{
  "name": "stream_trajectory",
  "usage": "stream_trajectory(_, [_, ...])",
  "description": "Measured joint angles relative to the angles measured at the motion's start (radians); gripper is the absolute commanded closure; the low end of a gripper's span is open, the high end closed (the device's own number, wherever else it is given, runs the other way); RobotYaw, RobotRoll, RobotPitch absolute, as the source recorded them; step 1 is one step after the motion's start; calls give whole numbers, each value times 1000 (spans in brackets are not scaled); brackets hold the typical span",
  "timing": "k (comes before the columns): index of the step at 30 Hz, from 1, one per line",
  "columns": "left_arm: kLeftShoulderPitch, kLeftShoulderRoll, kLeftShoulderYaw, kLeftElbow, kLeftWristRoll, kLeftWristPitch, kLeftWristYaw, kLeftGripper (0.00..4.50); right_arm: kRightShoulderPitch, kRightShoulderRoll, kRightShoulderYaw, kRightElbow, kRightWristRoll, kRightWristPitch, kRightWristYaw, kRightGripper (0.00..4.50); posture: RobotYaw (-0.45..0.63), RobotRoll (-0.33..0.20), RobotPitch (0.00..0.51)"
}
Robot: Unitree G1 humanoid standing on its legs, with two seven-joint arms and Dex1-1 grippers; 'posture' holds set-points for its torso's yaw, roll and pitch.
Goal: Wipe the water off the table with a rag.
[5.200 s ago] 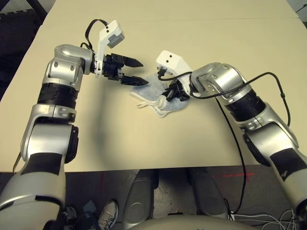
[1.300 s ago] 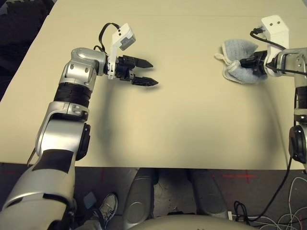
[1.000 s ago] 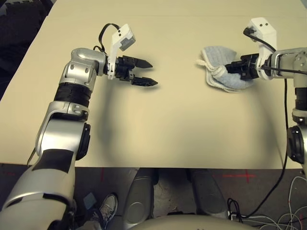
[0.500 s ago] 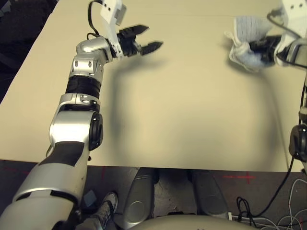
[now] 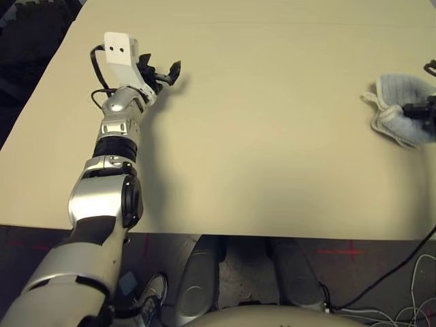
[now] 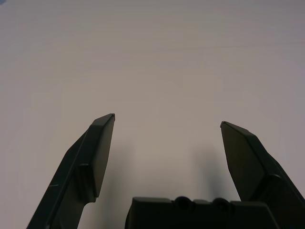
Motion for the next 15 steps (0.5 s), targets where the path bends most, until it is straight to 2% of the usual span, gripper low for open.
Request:
stream_trajectory(6, [4, -30, -3, 1, 2, -5, -2, 0, 14, 51, -8, 19, 3, -52, -25, 4394, -124, 0, 310])
stream_trajectory(15, [-20, -31, -8, 13, 4, -7, -1, 0, 35, 90, -29, 100, -9, -225, -60, 1512, -111, 0, 307])
